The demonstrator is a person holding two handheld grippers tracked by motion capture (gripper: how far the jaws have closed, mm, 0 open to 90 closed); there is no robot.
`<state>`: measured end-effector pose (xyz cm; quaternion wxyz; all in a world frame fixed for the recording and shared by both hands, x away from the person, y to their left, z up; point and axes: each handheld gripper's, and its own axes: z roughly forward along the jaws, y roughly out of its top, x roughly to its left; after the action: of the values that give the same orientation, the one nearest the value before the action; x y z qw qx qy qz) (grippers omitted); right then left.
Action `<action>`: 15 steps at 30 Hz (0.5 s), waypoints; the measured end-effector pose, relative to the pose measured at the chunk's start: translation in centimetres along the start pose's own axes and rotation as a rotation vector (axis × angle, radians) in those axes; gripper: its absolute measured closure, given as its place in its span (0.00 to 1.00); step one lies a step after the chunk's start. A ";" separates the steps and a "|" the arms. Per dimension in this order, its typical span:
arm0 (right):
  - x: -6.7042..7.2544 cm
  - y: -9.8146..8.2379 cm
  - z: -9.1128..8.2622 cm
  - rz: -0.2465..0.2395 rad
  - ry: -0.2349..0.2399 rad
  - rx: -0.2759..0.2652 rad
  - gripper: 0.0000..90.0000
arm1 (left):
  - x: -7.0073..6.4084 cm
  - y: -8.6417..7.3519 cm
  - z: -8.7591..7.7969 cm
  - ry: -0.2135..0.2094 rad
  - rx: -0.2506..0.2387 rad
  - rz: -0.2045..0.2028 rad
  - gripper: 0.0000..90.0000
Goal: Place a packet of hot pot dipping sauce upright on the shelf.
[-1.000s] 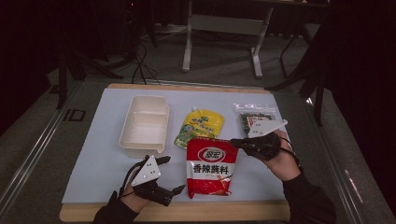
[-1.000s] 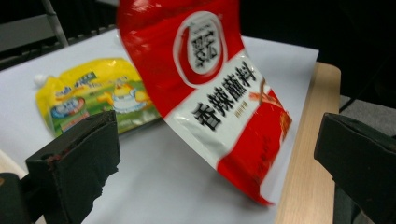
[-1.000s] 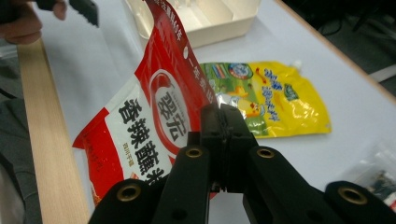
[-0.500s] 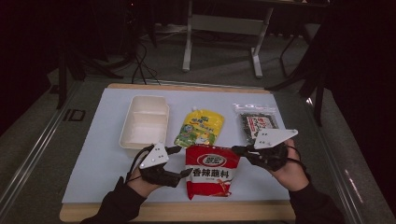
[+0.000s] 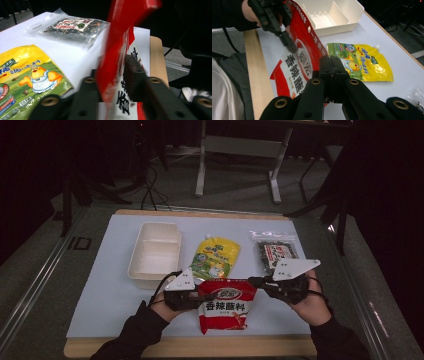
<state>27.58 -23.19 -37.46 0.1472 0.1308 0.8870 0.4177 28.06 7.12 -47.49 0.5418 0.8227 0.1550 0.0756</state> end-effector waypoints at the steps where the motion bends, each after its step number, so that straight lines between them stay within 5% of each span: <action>1: 0.0 0.0 0.0 -0.004 -0.005 0.001 1.00 | 0.0 0.1 -0.1 -0.007 0.004 0.003 0.94; 2: 0.1 0.0 0.0 -0.004 -0.005 0.000 1.00 | 0.0 0.1 -0.1 -0.010 0.002 0.010 1.00; 15: 0.9 0.6 -1.3 -0.026 -0.001 -0.036 0.99 | -1.4 1.5 -1.6 -0.067 0.000 0.033 1.00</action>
<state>26.31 -23.37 -36.34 0.1553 0.1170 0.8809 0.4315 26.58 7.48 -45.43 0.5452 0.8273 0.1232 0.0570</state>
